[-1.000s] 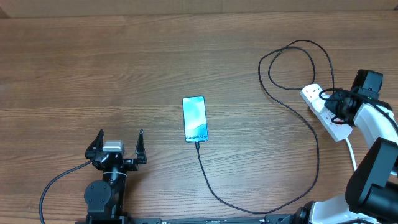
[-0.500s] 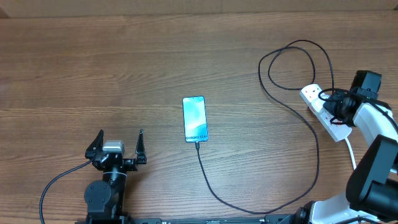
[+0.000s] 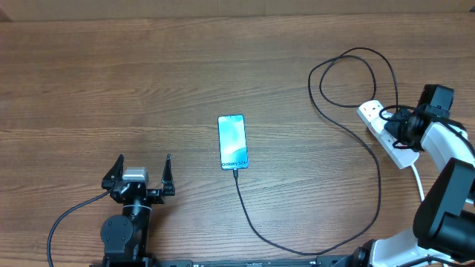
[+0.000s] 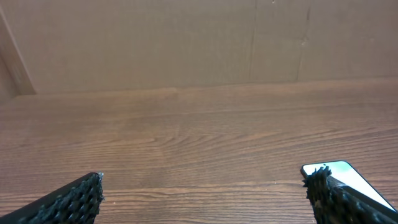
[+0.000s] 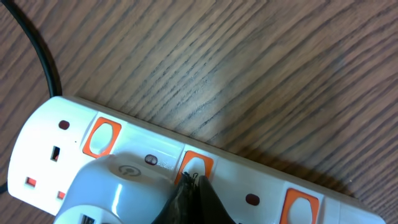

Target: Plug charger to phone and switch on socket

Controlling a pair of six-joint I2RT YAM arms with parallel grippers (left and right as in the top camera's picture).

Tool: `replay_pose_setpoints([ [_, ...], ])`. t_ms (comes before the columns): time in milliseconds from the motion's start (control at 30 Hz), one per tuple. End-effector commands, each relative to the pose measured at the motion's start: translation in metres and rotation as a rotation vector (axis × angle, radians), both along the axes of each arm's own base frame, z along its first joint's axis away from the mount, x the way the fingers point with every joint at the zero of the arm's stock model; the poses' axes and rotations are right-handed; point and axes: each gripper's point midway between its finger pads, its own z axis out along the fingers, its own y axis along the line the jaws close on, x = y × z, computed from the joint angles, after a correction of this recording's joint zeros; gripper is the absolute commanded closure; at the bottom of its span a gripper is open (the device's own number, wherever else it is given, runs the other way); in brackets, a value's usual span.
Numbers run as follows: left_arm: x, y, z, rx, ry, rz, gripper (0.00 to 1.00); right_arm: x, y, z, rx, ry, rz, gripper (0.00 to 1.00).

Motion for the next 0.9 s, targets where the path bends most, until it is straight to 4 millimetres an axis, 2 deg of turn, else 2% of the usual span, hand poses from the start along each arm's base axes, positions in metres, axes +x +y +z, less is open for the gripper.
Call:
replay_pose_setpoints([
  [0, 0.0, 0.001, -0.003, 0.014, 0.005, -0.001, 0.01, 0.014, 0.006, 0.001, 0.036, -0.035, 0.02, 0.96],
  [300, 0.0, 0.001, -0.003, 0.014, 0.005, -0.001, 0.0, -0.003, 0.012, -0.01, 0.071, 0.044, -0.002, 0.96],
  [500, 0.0, 0.001, -0.003, 0.014, 0.005, -0.001, 0.0, -0.003, 0.005, -0.009, 0.049, 0.039, -0.043, 0.96],
  [600, 0.0, 0.001, -0.003, 0.014, 0.005, -0.001, 0.01, 0.007, 0.0, 0.002, 0.026, -0.006, -0.043, 0.96],
  [700, 0.0, 0.001, -0.003, 0.014, 0.005, -0.001, 0.0, 0.013, -0.003, 0.023, 0.001, -0.049, -0.033, 0.96],
  [733, 0.0, 0.001, -0.003, 0.014, 0.005, -0.001, 0.01, 0.016, -0.004, 0.036, -0.014, -0.081, -0.026, 0.96],
  [867, 0.0, 0.001, -0.003, 0.014, 0.005, -0.001, 0.0, 0.014, -0.003, 0.039, -0.014, -0.081, -0.026, 0.96],
])
